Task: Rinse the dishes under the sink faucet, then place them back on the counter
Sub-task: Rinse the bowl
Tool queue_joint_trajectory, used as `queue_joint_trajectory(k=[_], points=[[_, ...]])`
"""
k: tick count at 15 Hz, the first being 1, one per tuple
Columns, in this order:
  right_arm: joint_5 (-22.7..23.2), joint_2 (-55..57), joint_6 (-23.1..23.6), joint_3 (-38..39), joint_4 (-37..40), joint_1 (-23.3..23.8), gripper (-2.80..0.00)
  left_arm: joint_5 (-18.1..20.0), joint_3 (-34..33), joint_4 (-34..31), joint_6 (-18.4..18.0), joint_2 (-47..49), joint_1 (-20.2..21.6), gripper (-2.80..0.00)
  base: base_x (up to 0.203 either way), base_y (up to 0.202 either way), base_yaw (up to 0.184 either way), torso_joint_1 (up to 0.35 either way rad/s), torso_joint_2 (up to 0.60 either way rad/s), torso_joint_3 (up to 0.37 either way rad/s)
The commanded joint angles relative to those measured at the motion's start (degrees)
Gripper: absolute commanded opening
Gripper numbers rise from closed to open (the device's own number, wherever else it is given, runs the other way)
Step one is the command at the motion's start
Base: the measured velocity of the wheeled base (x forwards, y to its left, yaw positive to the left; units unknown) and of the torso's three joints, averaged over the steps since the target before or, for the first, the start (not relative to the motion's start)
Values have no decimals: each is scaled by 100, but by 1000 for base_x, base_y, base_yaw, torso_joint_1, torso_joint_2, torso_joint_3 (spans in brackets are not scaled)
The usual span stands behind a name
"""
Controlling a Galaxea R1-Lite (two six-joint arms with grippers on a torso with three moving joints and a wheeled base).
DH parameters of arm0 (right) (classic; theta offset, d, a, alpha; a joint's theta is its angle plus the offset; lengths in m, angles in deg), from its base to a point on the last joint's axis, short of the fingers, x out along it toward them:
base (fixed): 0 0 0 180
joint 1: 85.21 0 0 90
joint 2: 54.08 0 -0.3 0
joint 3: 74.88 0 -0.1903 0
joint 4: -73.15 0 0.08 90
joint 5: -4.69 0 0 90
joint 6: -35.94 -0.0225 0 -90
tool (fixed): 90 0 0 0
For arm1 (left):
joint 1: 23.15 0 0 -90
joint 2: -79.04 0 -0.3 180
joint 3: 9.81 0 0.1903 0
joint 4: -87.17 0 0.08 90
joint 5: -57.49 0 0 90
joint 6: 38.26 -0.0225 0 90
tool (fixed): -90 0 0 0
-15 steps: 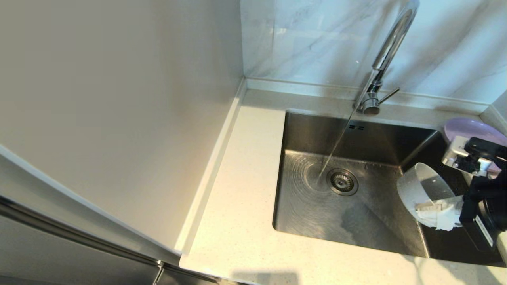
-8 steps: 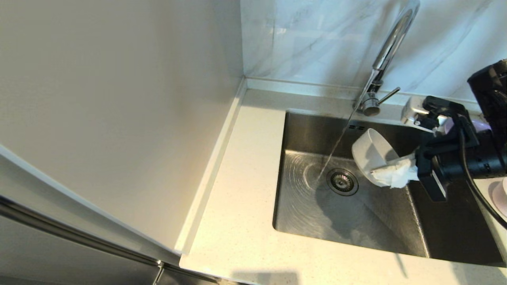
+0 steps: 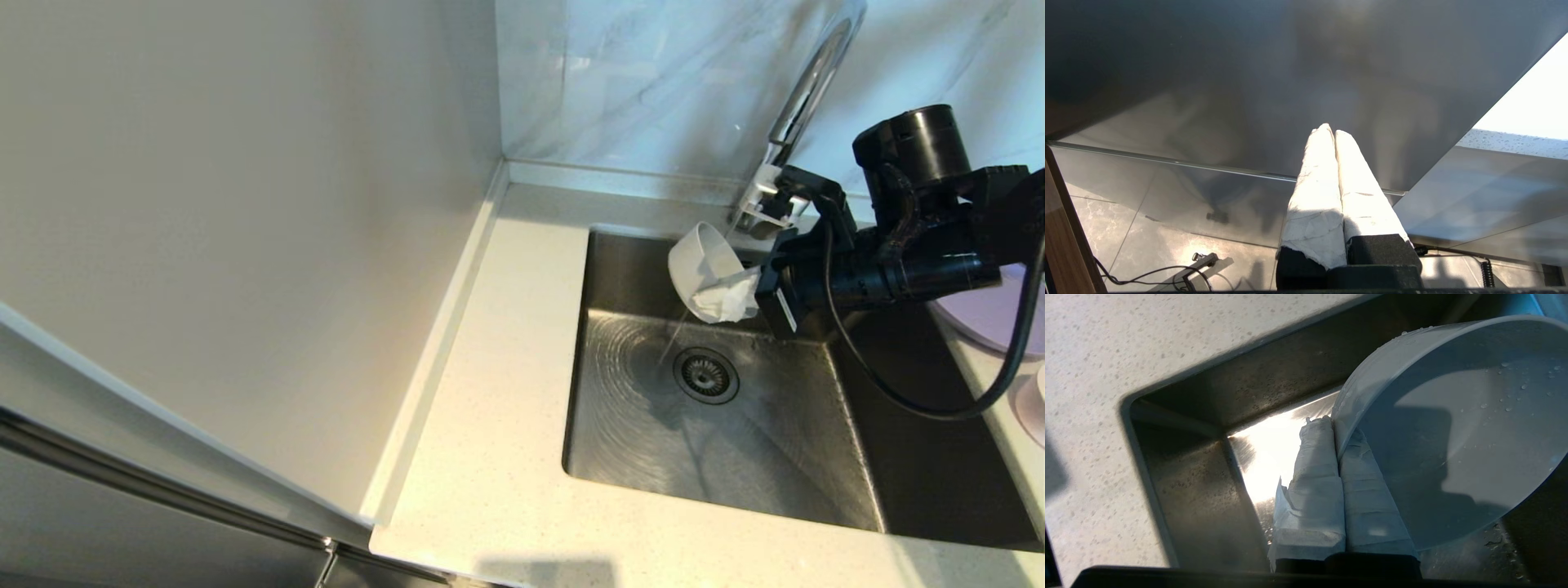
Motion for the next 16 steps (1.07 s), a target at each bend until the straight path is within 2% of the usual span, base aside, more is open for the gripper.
queue_joint_trajectory(k=[1,7,12,16], points=[[-19,194,-92,-139,1,7,-280,0,0,0,0,0,0,-280,0,0,0,0,0,0],[-302,254,-678,-303,-25,175,-280,0,0,0,0,0,0,-280,0,0,0,0,0,0],[-712,354,-1134,-429,-262,214,-280,8,0,0,0,0,0,-280,0,0,0,0,0,0],[-698,88,-1561,-268,-262,675,-280,0,0,0,0,0,0,-280,0,0,0,0,0,0]])
